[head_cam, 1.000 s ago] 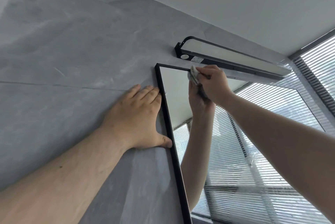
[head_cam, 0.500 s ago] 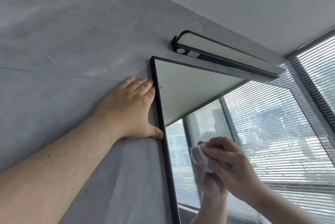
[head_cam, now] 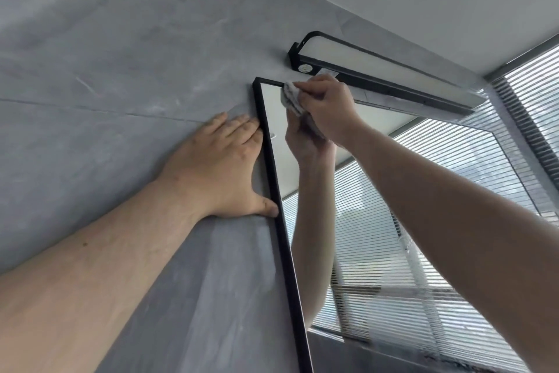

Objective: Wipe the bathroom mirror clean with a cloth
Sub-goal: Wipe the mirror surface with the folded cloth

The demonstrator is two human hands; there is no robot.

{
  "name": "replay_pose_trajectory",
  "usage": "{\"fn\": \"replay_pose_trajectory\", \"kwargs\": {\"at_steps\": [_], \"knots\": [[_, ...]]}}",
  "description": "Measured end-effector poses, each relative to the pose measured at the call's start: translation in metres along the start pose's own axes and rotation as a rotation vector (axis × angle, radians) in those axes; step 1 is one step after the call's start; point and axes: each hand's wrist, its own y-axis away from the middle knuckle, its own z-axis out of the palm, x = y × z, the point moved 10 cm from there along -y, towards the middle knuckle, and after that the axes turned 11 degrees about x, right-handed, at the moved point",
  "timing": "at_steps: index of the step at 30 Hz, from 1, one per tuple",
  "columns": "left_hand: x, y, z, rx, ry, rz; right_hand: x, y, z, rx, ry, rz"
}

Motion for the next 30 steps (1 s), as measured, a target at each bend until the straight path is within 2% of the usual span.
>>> {"fn": "replay_pose_trajectory", "kwargs": {"at_steps": [5,16,20,24,27,30], "knots": [[0.000,0.001,-0.001,0.000,0.000,-0.002,0.001,0.020,-0.010,-0.016,-0.006,-0.010],[-0.001,0.000,-0.001,0.009,0.010,-0.010,0.001,0.138,-0.050,-0.116,0.003,-0.020],[0.000,0.000,-0.004,0.029,0.010,-0.008,-0.007,0.167,-0.059,-0.081,-0.012,-0.073],[0.000,0.000,-0.003,0.023,0.013,-0.006,-0.004,0.154,-0.054,-0.013,0.038,0.026],[0.000,0.000,-0.001,0.012,0.007,-0.003,0.002,0.114,-0.043,-0.018,0.117,0.082],[0.000,0.000,-0.001,0.013,0.006,-0.001,0.008,0.066,-0.031,0.001,0.098,0.107]]}}
